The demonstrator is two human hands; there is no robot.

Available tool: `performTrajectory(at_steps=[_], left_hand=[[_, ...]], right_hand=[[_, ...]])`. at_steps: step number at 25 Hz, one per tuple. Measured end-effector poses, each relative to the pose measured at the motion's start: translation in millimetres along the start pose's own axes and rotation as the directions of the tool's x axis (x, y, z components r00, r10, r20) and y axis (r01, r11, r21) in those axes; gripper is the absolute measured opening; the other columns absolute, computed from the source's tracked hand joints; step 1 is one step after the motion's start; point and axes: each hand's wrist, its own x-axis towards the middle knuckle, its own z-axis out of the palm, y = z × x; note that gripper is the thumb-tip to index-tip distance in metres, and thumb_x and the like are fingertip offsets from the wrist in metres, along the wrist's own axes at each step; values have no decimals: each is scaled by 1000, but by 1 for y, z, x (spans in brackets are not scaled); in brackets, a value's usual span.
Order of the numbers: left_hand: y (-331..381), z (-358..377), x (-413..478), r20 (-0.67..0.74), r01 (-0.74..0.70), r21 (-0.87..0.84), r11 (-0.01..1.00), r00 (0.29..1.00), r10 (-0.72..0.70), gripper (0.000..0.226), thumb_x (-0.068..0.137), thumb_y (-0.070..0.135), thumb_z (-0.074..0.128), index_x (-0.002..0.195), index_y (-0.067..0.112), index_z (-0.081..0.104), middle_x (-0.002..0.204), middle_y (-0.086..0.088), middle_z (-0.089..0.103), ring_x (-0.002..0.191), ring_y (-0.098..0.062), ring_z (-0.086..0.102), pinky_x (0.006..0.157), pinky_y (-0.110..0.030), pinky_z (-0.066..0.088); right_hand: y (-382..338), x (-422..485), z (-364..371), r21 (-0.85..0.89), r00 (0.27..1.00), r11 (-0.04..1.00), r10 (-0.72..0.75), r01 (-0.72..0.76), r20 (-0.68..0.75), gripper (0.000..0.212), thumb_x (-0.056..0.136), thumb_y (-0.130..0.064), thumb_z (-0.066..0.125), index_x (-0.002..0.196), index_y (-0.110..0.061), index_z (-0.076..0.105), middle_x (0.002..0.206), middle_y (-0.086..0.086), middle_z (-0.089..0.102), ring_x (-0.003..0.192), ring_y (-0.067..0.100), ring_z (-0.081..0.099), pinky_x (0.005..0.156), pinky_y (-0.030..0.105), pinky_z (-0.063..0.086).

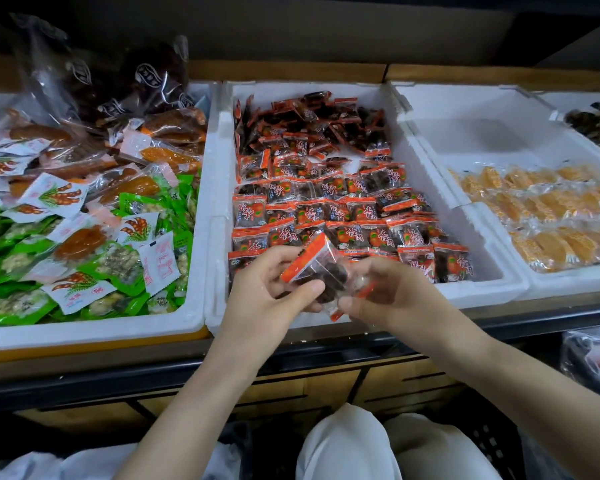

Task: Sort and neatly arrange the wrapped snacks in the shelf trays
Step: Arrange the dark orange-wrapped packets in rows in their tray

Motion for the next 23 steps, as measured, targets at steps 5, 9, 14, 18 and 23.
performTrajectory(at_steps=[5,9,14,18,23], left_hand=[[3,-1,2,191,-100,123,987,979,76,41,83,-7,63,83,34,68,91,11,69,91,-9,65,74,-21,53],[9,4,3,192,-162,158,974,973,130,37,80,2,68,92,36,68,99,10,66,97,-9,63,79,-20,52],[4,9,-1,112,151,-133,980,984,-136,43,83,40,50,121,22,60,108,-1,70,92,-17,70,75,-33,57],[5,13,0,10,109,-27,994,994,-109,17,83,13,67,97,21,69,87,5,73,74,-13,70,69,-29,57],[6,10,9,83,-32,258,966,997,11,30,83,6,68,84,35,68,72,18,68,62,-3,62,60,-17,51]], right_hand=[[-5,-5,-10,272,904,900,232,-340,360,53,74,-50,43,109,-16,63,105,3,68,83,14,69,68,20,53],[-1,-4,-17,363,949,893,180,-268,258,44,71,-28,63,108,-5,64,84,5,60,65,8,59,60,15,48],[2,-6,-20,-13,978,1000,-30,27,-208,30,68,-11,77,94,-24,67,95,-1,67,75,13,68,64,18,55],[5,-7,-15,-55,976,996,-75,65,-204,31,69,-9,78,91,-24,64,81,-7,66,77,13,68,73,26,56],[-1,-14,-10,-283,986,946,-168,160,-6,16,80,-20,71,83,-29,58,74,-12,60,66,4,60,60,16,48]])
